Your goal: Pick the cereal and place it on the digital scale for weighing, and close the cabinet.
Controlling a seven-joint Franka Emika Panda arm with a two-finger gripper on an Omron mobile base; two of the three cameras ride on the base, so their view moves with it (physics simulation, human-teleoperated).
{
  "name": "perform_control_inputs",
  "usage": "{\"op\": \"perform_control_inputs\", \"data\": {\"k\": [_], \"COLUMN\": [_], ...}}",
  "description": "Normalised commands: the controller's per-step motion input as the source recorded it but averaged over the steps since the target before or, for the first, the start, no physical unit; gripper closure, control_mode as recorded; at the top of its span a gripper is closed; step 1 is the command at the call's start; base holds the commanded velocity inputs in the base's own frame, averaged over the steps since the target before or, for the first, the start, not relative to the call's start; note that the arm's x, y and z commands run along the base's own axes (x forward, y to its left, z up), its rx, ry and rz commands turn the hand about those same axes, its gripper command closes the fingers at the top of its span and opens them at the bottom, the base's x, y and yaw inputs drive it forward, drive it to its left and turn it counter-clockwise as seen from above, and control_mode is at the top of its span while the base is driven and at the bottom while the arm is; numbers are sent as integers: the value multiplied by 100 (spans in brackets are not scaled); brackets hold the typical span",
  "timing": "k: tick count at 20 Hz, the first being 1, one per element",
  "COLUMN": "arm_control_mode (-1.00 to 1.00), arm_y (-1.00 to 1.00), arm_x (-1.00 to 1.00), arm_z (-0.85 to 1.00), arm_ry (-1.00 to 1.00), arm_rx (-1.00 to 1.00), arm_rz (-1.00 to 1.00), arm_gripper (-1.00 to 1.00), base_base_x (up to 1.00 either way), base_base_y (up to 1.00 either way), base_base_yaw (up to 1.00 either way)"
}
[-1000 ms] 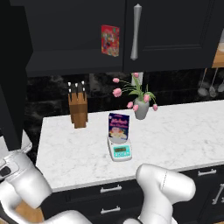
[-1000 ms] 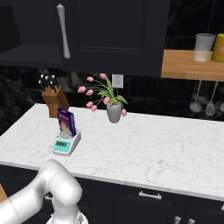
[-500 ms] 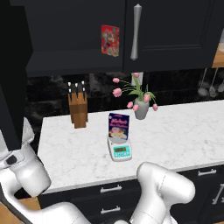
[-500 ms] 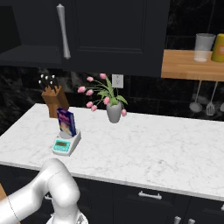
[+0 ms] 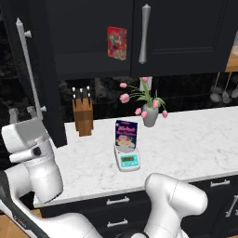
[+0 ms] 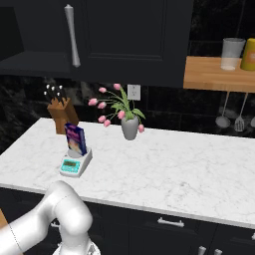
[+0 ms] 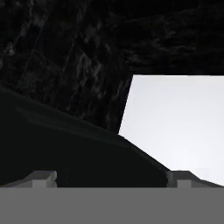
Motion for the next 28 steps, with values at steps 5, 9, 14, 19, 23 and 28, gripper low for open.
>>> {"op": "perform_control_inputs", "data": {"k": [5,9,14,19,23,28], "arm_control_mode": [-100,-100,-100,-100,-100,-100], "arm_y": [-67,-80,-75,-63,-46,-33], "arm_x": [-4,0,0,0,0,16], "arm_z": [63,70,79,76,57,40], "arm_ry": [-13,0,0,0,1,16], "arm_rx": [44,41,38,34,30,19], "arm_rz": [0,0,0,0,0,0], "arm_gripper": [-100,-100,-100,-100,-100,-100], "base_base_x": [0,0,0,0,0,0], "base_base_y": [0,0,0,0,0,0], "base_base_yaw": [0,0,0,0,0,0]}}
